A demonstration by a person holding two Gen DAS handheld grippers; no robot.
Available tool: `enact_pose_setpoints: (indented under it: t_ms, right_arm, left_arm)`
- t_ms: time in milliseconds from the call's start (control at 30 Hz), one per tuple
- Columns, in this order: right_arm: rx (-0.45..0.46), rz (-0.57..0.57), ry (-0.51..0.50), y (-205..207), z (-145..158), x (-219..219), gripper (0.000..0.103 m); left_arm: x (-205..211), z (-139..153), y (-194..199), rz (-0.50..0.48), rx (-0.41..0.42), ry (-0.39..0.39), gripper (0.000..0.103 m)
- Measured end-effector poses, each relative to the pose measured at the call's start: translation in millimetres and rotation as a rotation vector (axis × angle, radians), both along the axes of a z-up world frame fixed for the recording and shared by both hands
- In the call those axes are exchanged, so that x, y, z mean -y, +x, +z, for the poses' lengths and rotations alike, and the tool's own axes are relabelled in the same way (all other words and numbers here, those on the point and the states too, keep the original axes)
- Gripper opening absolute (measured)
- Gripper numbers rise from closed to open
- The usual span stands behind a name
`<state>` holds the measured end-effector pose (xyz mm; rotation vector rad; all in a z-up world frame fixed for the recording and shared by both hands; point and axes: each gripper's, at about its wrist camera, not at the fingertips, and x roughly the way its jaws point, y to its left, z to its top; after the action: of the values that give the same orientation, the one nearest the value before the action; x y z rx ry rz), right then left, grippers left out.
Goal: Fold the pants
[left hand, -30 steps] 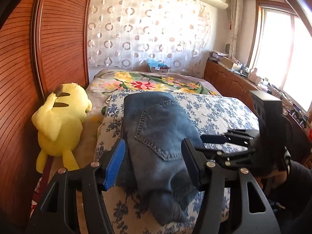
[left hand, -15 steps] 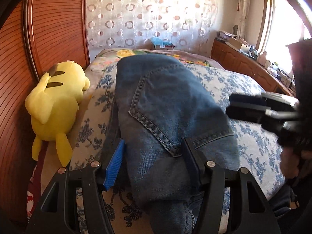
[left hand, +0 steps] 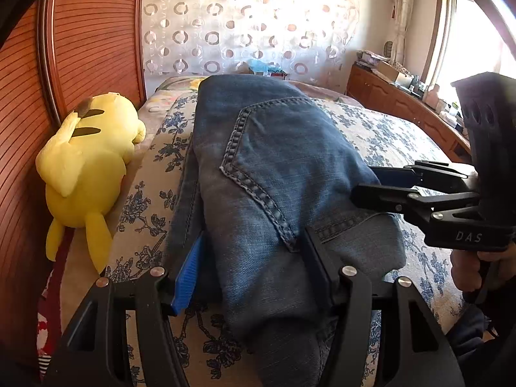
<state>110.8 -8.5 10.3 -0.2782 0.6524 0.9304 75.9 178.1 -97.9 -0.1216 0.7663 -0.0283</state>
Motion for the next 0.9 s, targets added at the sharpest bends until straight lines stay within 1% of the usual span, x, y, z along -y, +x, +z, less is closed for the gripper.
enact_pose_setpoints:
  t_ms: [133, 233, 367, 400, 500, 533, 633, 667, 800, 900]
  right_arm:
    - [0.011, -0.004, 0.003, -2, -5, 0, 0.045]
    - [-0.019, -0.004, 0.024, 3, -7, 4, 0.045]
    - [-0.003, -0.003, 0.011, 0, -1, 5, 0.046]
    - [-0.001, 0.001, 0.007, 0, 2, 5, 0.047]
    - [0.002, 0.012, 0.005, 3, 12, 7, 0.049]
    - [0.008, 0.013, 0.005, 5, 15, 7, 0.051]
    - [0.019, 0.024, 0.006, 18, 23, 5, 0.055]
    - [0.015, 0.030, 0.006, 23, 25, 4, 0.057]
    - [0.005, 0.052, -0.017, 50, 30, -11, 0.058]
    - [0.007, 0.066, -0.034, 66, 30, -24, 0.059]
  left_arm:
    - [-1, 1, 1, -0.001, -0.003, -0.006, 0.061]
    - [0, 4, -1, -0.001, -0.007, -0.006, 0.061]
    - [-7, 19, -8, 0.020, 0.020, 0.007, 0.062]
    - [-10, 22, -10, 0.025, 0.029, 0.001, 0.064]
    - [-20, 31, -12, 0.043, 0.049, -0.022, 0.078]
    - [-23, 33, -11, 0.050, 0.053, -0.027, 0.078]
    - [-29, 31, -5, 0.064, 0.042, -0.031, 0.078]
    - [-30, 29, -3, 0.069, 0.034, -0.030, 0.078]
    - [-37, 17, 6, 0.093, -0.002, -0.047, 0.078]
    - [-41, 11, 10, 0.102, -0.013, -0.081, 0.078]
